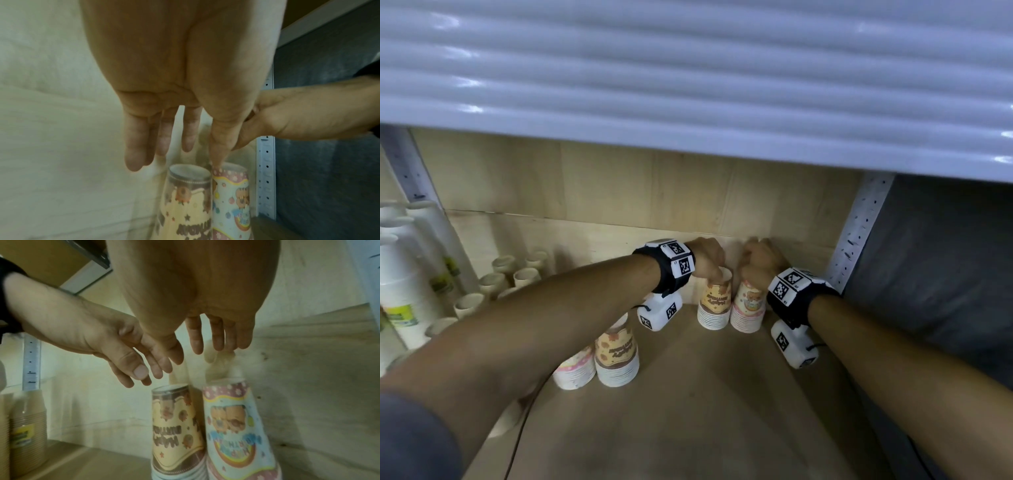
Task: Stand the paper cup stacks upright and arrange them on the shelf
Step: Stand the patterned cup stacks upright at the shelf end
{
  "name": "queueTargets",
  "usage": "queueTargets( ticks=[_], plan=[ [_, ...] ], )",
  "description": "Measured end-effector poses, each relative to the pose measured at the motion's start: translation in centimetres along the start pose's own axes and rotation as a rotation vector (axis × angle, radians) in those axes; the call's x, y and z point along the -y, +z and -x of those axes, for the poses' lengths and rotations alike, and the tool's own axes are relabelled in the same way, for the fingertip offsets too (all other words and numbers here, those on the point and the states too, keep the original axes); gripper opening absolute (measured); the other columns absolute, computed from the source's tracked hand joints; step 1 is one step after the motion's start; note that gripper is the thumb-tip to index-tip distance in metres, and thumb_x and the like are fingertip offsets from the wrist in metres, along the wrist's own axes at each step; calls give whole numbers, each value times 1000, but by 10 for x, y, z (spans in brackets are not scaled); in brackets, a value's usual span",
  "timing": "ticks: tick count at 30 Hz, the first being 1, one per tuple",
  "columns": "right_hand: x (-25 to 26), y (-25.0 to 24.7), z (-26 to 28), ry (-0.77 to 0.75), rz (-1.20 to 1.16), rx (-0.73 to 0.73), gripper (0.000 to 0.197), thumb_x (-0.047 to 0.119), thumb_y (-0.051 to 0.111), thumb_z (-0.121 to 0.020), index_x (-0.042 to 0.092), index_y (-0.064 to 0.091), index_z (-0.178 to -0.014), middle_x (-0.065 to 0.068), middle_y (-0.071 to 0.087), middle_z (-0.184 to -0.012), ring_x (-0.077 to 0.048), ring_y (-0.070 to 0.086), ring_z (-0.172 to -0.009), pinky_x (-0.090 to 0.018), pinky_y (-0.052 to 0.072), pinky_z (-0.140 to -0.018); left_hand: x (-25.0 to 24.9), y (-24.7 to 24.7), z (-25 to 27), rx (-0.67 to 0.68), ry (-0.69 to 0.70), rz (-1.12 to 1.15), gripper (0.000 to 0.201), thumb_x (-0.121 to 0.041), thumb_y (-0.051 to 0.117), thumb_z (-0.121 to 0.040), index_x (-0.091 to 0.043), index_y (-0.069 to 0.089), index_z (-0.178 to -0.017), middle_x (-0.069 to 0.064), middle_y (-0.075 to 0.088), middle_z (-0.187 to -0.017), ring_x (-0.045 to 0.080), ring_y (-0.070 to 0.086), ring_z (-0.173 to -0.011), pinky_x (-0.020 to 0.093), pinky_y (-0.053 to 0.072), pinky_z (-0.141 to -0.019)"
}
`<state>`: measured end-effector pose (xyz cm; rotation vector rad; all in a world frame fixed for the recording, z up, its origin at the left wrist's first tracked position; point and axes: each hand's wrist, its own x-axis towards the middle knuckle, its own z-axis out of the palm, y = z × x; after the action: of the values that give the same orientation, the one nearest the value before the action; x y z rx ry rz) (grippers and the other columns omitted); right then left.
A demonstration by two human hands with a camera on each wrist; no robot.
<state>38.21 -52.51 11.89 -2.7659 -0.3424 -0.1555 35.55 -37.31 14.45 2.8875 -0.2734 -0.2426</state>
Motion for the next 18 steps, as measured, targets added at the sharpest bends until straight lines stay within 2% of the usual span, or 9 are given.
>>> queueTargets(
  ticks=[4, 8, 11, 16, 18],
  plan=[
    [21, -2, -1, -23, 34, 25, 20, 29, 63, -78, 20, 60, -95, -9, 58, -112, -29, 58, -100, -34, 51, -80, 11, -20, 28, -7, -27, -62, 49, -35, 65, -90, -12, 57, -133, 5, 55, -133, 25, 55, -118, 33, 47, -93],
    [50, 0, 6, -86, -14, 36, 35, 28, 68, -79, 16, 65, -112, -9, 57, -124, -28, 58, -109, -38, 52, -91, 28, -38, 62, -27, -99, -73, 49, -34, 67, -89, -14, 58, -133, 3, 55, -134, 24, 55, -118, 31, 46, -89],
    [76, 4, 17, -147, -47, 52, 37, 29, 68, -82, 17, 64, -117, -7, 54, -128, -25, 57, -113, -34, 49, -92, 42, -47, 88, -41, -156, -72, 48, -31, 64, -93, -14, 56, -136, 2, 54, -135, 23, 54, -118, 28, 42, -83],
    [120, 14, 38, -277, -129, 185, 36, 33, 71, -82, 22, 65, -115, -1, 57, -125, -19, 56, -111, -27, 43, -85, 69, -49, 127, -44, -257, -106, 44, -30, 63, -93, -11, 58, -133, 5, 52, -136, 24, 52, -120, 28, 43, -85],
    [136, 21, 47, -314, -148, 255, 40, 36, 72, -81, 23, 64, -118, -1, 58, -124, -18, 57, -111, -27, 43, -85, 79, -45, 139, -50, -292, -144, 43, -28, 63, -93, -11, 58, -132, 6, 52, -137, 24, 51, -122, 27, 40, -87]
  ],
)
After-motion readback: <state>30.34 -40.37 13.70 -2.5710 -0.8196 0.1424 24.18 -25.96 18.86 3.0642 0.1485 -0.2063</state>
